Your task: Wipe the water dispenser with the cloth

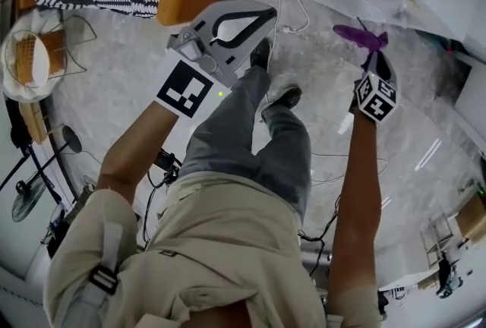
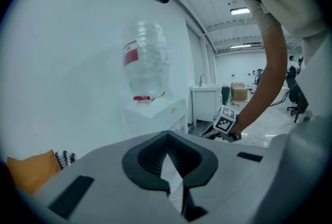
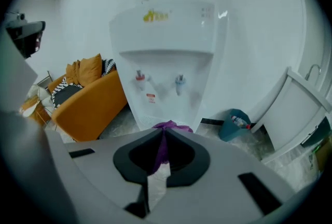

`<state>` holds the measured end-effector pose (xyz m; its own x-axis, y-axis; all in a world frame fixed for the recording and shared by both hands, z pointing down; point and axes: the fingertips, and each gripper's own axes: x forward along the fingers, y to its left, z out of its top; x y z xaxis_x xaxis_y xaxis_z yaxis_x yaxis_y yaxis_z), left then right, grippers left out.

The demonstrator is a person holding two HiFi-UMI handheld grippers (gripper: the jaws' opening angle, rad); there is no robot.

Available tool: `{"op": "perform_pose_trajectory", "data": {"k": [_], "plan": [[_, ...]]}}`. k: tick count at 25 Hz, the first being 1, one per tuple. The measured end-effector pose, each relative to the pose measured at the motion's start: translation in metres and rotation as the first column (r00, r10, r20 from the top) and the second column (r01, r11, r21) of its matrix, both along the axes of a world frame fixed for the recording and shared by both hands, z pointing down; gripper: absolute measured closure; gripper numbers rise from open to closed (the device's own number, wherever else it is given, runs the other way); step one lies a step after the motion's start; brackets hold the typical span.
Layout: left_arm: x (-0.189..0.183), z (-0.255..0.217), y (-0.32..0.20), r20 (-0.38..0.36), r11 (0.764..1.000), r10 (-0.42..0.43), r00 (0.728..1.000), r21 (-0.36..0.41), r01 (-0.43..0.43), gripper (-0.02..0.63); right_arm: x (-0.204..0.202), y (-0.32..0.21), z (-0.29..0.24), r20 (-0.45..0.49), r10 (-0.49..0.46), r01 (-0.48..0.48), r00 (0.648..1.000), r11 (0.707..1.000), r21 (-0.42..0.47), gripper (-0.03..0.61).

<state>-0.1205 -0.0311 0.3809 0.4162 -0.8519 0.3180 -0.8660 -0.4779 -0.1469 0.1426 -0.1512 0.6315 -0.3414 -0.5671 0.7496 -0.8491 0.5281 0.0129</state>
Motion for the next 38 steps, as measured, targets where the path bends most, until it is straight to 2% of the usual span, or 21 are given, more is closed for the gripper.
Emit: {"op": "perform_pose_trajectory", "data": {"k": [4,8,13,17,20,24,30,33,38], "plan": [[0.006,-0.055,0.023,-0.013,0.997,-0.001,1.0,0.071,0.002,0.598,0.005,0.026,-0.093,0.04,-0.044,0.04,0.998,0.993,0.109,0.548],[-0.002,-0.101,0.046,-0.032,0.992,-0.024,0.999,0.122,0.028,0.598,0.001,0.061,-0.189,0.079,-0.094,0.074,0.992,0.972,0.223,0.548],[-0.01,-0.147,0.083,-0.031,0.986,-0.038,0.999,0.16,0.043,0.598,-0.002,0.121,-0.293,0.146,-0.139,0.085,0.979,0.943,0.323,0.548],[-0.007,-0.181,0.101,-0.122,0.986,-0.075,0.99,0.14,0.092,0.598,0.003,0.145,-0.386,0.171,-0.183,0.091,0.968,0.894,0.439,0.549],[0.003,-0.199,0.116,-0.114,0.988,-0.081,0.99,0.118,0.094,0.598,0.011,0.166,-0.437,0.183,-0.218,0.105,0.958,0.869,0.484,0.551],[0.03,-0.228,0.131,-0.067,0.991,-0.045,0.997,0.121,0.053,0.598,0.026,0.196,-0.493,0.246,-0.25,0.093,0.937,0.853,0.513,0.551],[0.066,-0.269,0.145,-0.022,0.989,0.023,0.999,0.145,-0.02,0.598,0.056,0.223,-0.555,0.314,-0.23,0.003,0.921,0.811,0.586,0.551],[0.069,-0.284,0.145,0.012,0.986,0.043,0.999,0.159,-0.044,0.598,0.062,0.23,-0.573,0.327,-0.235,-0.012,0.915,0.795,0.607,0.551],[0.05,-0.287,0.13,0.043,0.981,0.103,0.994,0.159,-0.108,0.598,0.047,0.232,-0.58,0.332,-0.201,-0.045,0.922,0.795,0.605,0.551]]}}
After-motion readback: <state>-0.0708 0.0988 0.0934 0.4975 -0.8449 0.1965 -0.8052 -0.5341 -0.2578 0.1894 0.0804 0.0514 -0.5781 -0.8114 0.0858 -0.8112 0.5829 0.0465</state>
